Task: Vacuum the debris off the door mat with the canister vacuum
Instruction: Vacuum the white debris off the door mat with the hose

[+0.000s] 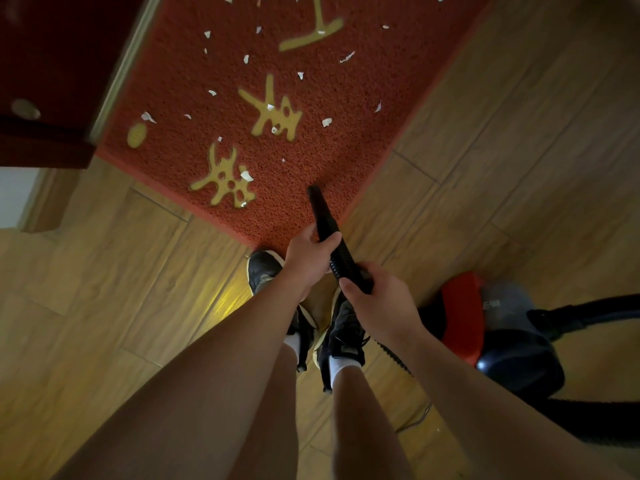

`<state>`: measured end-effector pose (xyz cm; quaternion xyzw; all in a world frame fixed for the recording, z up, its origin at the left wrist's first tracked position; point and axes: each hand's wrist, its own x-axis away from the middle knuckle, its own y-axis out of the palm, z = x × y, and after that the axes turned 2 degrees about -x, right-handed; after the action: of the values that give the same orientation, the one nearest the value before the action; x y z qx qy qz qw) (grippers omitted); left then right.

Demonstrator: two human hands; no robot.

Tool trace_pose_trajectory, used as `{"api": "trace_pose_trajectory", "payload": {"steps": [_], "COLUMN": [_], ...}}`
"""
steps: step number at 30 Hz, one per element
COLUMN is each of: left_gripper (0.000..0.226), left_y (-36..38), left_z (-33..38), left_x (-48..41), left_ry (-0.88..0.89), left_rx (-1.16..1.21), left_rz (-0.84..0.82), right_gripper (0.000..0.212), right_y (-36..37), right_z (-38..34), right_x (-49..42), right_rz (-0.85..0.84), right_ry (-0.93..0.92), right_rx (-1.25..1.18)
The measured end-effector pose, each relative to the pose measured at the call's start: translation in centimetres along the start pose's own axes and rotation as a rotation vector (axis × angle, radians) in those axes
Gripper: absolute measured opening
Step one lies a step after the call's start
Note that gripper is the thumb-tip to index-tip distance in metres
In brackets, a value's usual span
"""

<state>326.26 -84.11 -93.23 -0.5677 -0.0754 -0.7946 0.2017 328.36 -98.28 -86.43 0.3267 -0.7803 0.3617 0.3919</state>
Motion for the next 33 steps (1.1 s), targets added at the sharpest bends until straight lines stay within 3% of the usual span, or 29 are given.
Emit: {"api": "trace_pose_trajectory", "payload": {"steps": [15,22,33], "left_gripper": [0.055,0.067,0.059], "left_y": [-4.4,-5.7,-8.3], "left_z": [2.0,2.1,1.2], "left_x": [-1.7,-2.8,-2.7], "left_ry": [0.044,0.062,0.079], "left_rx": [0.023,-0.005,-0.002], "left_rz": [0.031,0.037,0.056], "right_gripper": [0.027,0.024,0.029], "right_y": [2.0,3.0,4.8], "right_z": [-4.1,-5.1,-6.2], "right_x": [-2.0,-2.8,-3.0], "right_rz": [-0.005,0.014,-0.023], "right_ry": [-0.056,-0.071,-0.068], "right_rx": [0.035,0.059,0.101]}}
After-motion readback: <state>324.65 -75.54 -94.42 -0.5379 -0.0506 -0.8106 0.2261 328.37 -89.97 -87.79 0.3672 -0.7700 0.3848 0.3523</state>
